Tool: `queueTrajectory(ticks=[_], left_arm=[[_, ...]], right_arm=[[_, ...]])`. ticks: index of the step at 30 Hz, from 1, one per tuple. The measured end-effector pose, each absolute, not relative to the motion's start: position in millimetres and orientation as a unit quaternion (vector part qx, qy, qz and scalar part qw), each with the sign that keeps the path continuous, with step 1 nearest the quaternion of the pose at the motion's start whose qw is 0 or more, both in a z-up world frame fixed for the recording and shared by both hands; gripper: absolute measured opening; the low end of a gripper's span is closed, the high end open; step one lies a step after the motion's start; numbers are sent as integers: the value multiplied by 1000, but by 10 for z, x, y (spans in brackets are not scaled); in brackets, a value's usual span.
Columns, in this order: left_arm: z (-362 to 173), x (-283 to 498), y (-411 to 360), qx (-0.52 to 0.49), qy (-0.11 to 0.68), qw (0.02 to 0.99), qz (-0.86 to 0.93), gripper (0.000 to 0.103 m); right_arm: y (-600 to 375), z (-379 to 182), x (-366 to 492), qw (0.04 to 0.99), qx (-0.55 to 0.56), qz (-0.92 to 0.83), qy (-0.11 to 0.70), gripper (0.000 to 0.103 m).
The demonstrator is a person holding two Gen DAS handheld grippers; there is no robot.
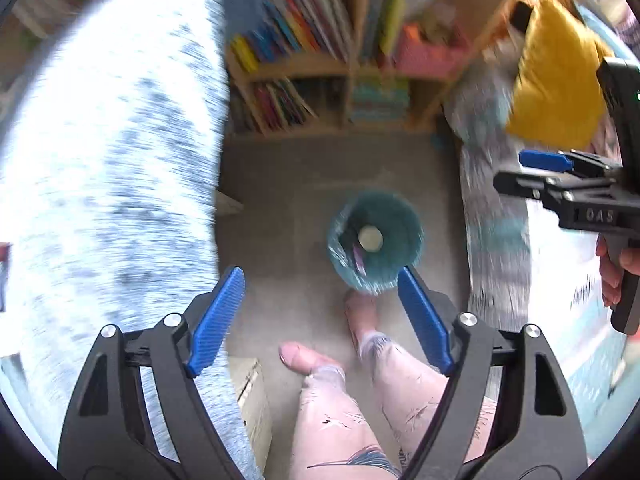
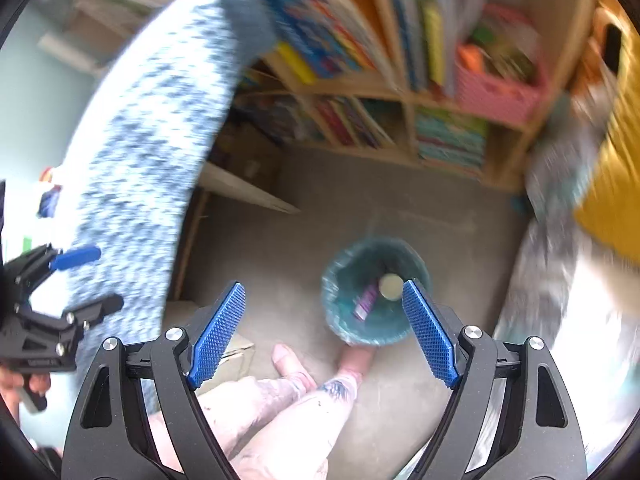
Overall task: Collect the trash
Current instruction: 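Move both tools back over the remaining items on the blanket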
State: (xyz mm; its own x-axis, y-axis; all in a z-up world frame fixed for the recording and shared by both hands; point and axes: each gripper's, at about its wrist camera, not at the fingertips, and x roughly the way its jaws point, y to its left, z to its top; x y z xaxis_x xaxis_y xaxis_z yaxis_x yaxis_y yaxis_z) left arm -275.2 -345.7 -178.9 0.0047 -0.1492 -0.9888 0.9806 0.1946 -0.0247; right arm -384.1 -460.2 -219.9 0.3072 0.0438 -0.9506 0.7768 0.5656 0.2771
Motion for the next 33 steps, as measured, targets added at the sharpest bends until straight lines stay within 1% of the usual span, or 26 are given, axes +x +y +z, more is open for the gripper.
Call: queueTrajectory(ticks=[1, 6, 8, 11, 16, 22, 28, 30, 33], left_arm=[[-1693, -2684, -3418, 398, 507, 595, -481, 79], [-1268, -2256, -3155, 351, 500, 659, -439, 87], [-1174, -2081, -3012, 333, 504, 678, -420, 88], [-1056, -1753, -2765, 305, 510, 705, -386, 90], [-977, -1169, -2327, 270, 517, 746, -320, 90], [-917, -517, -1852, 231, 517, 784, -254, 90], [-865, -83, -1483, 187, 521, 809, -199, 91], [-854, 6, -1387, 173, 522, 814, -183, 95], [-859, 133, -1281, 158, 524, 822, -158, 96]], right_arm=[[-4608, -2100, -3722, 720, 376, -243, 530, 84], [-4608, -1667, -3058, 765, 316, -175, 533, 84], [-4575, -1520, -2746, 781, 293, -148, 531, 87], [-4491, -1354, -2290, 801, 261, -104, 528, 88], [-4241, -1153, -1544, 821, 211, -42, 529, 88], [-3898, -1072, -751, 830, 151, 30, 536, 88], [-3656, -1119, -106, 824, 114, 81, 548, 88], [-3596, -1163, 74, 820, 106, 94, 555, 88], [-3527, -1220, 288, 814, 98, 111, 561, 88]])
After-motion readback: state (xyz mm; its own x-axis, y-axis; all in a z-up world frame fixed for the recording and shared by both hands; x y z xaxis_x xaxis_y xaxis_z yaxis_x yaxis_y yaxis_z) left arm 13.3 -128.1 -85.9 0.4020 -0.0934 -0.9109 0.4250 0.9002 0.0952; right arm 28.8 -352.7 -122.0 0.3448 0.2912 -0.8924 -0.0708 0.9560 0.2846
